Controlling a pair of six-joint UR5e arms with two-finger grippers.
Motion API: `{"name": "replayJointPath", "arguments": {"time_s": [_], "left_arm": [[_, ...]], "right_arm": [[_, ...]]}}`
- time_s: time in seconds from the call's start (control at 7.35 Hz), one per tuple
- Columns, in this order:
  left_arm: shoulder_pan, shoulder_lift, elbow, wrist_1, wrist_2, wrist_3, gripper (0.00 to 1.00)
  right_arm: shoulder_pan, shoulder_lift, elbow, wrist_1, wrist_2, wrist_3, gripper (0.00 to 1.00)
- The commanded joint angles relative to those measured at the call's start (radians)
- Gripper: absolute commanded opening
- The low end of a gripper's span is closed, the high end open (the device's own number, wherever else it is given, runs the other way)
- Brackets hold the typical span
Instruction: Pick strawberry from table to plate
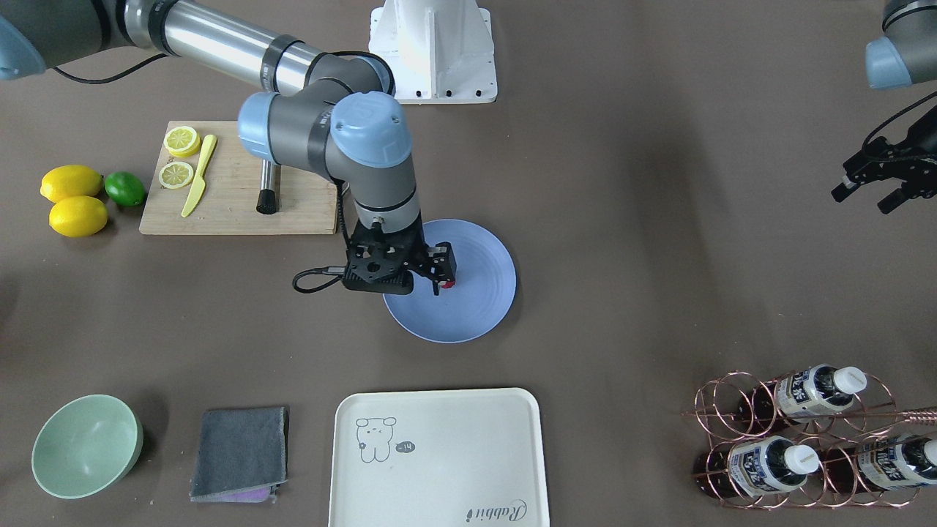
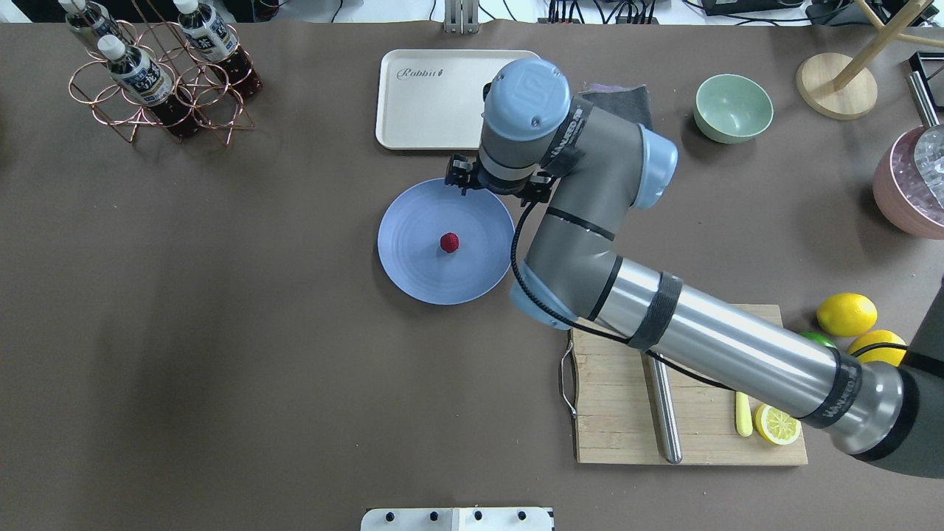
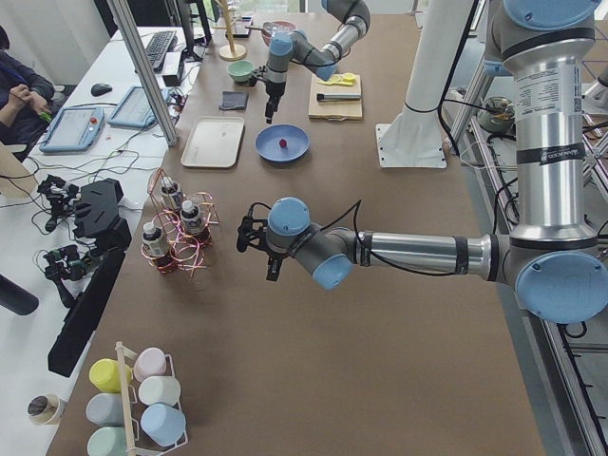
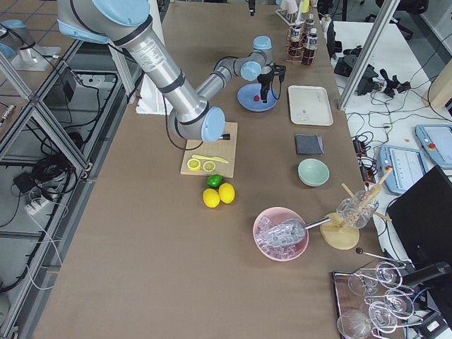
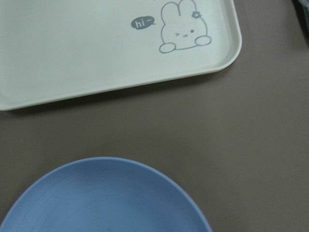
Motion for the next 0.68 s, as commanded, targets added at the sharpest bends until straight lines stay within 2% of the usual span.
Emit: {"name": "replayJointPath", "arguments": {"time_s": [0.0,0.27,0.41,0.54], "left_arm": [[-0.136,-0.005,-0.003,0.263,-0.006,0.339,0.98],[-0.262,-0.053,-0.005,0.535,0.019,0.640,0.98],[-0.291,-0.075,-0.005,0.627,0.033,0.707,0.98],[-0.304,-0.095,-0.005,0.672,0.045,0.727,0.98]], "right_arm": [[0.130,-0.154,0.162,-0.094,0.091,-0.191,1.00],[0.270,-0.281,0.342,-0.277,0.161,-0.457,1.00],[0.331,-0.353,0.385,-0.310,0.168,-0.588,1.00],[0.409,-0.428,0.396,-0.310,0.227,-0.730,1.00]]}}
